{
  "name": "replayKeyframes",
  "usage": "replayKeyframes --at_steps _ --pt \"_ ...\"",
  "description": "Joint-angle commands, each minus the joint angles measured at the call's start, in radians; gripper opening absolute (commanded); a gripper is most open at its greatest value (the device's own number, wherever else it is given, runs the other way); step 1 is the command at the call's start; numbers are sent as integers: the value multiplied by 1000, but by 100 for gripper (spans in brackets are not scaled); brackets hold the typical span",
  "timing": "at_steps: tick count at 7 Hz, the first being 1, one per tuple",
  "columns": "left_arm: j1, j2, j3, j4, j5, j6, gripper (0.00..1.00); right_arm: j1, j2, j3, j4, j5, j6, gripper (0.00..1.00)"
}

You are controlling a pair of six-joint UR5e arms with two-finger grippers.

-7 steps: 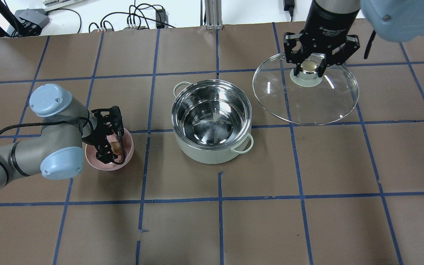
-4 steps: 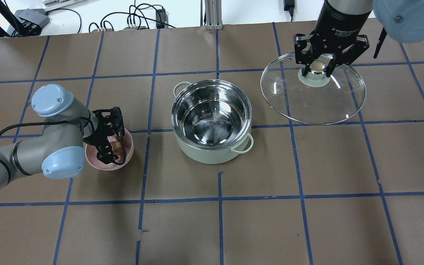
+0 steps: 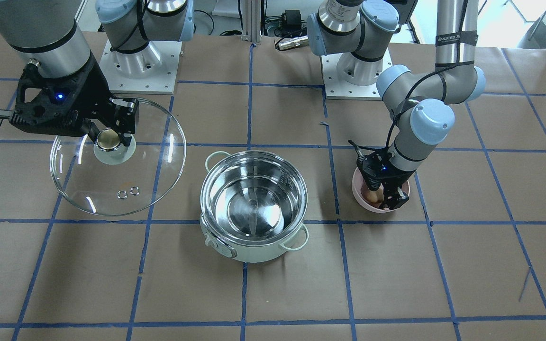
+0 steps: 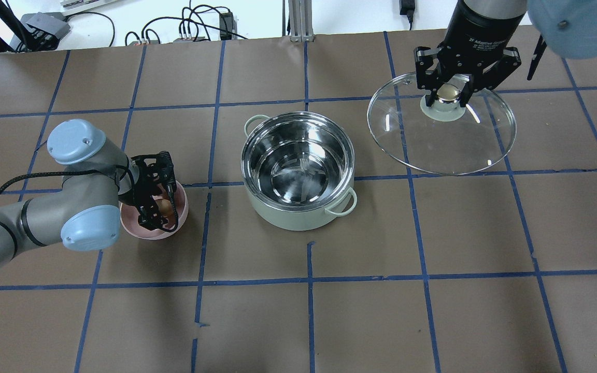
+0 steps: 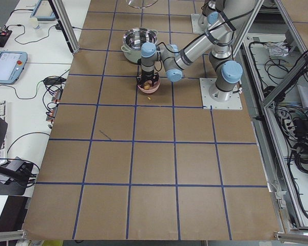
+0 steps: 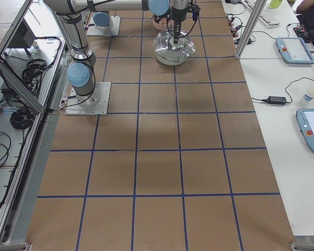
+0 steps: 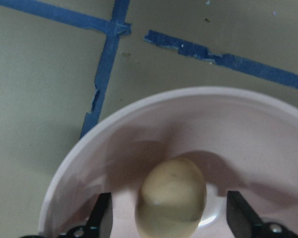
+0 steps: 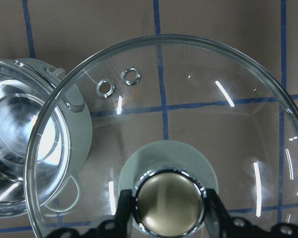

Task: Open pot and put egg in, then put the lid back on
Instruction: 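Lift the glass lid off the pot with the right gripper and hold it aside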

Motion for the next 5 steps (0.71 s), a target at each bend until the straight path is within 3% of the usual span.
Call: replayKeyframes --at_steps 1,3,5 --pt "1 -12 4 0 2 7 41 -1 1 4 1 0 -1 9" --pt "-1 -12 7 0 0 9 27 -1 1 2 4 0 -1 10" --pt "-1 -9 7 0 0 13 22 -1 1 4 4 -1 -2 10"
